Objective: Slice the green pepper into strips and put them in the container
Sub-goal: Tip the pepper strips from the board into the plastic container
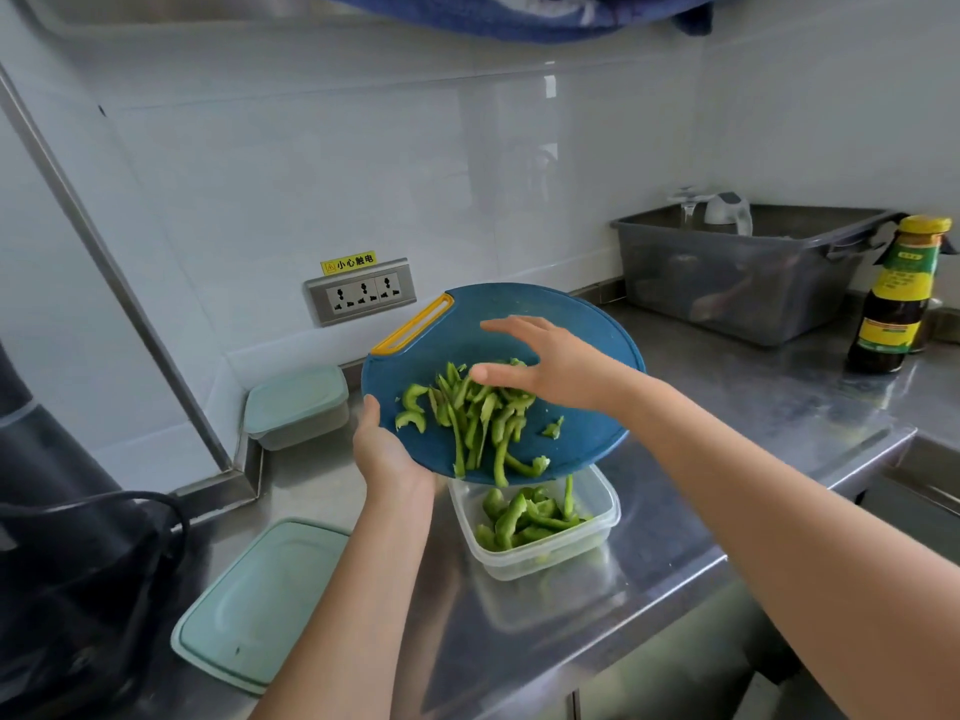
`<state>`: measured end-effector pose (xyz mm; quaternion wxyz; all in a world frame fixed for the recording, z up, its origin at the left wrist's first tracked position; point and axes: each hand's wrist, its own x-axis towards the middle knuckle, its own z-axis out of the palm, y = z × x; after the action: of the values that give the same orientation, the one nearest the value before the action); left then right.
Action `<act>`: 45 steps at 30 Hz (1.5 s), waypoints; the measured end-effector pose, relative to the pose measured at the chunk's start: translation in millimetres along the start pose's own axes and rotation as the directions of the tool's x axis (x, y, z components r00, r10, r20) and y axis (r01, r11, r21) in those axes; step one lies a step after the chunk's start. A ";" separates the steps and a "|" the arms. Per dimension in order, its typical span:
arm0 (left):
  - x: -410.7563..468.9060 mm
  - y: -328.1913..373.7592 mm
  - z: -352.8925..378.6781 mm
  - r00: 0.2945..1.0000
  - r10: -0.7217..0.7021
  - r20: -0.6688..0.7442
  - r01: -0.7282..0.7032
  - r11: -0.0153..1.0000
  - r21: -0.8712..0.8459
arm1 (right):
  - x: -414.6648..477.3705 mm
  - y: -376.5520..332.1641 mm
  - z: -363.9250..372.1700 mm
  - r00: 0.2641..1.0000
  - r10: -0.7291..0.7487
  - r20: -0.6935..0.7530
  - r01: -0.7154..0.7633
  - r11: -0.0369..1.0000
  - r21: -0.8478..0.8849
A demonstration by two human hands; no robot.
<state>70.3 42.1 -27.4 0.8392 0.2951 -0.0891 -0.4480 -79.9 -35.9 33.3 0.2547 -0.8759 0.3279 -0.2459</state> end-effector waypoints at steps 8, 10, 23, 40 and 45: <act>3.2 -3.9 -1.9 0.997 0.014 -0.082 -0.015 1.000 -0.015 | -6.4 3.7 24.8 0.989 -0.005 0.149 0.024 0.991 -0.128; 3.2 -5.9 -2.1 0.994 0.019 -0.107 -0.021 1.000 -0.019 | -15.4 3.7 29.4 0.995 0.003 0.095 0.011 0.990 -0.140; 11.1 -7.7 -7.6 0.988 0.014 -0.155 -0.022 0.999 -0.046 | -65.3 -5.6 59.8 0.981 0.066 -0.181 -0.088 0.989 -0.118; 7.0 -3.5 -3.7 0.992 0.001 -0.122 -0.005 0.999 -0.038 | -109.0 -16.8 63.3 0.987 -0.058 -0.148 0.031 0.984 -0.178; 0.6 -0.9 0.5 0.996 0.016 -0.090 -0.019 0.999 -0.031 | -81.4 -18.5 35.9 0.959 -0.091 -0.267 0.066 0.993 -0.102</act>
<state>69.9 41.0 -27.5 0.8510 0.3006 -0.0467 -0.4282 -104.2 43.4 -3.9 0.1569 -0.8571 0.3357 -0.3579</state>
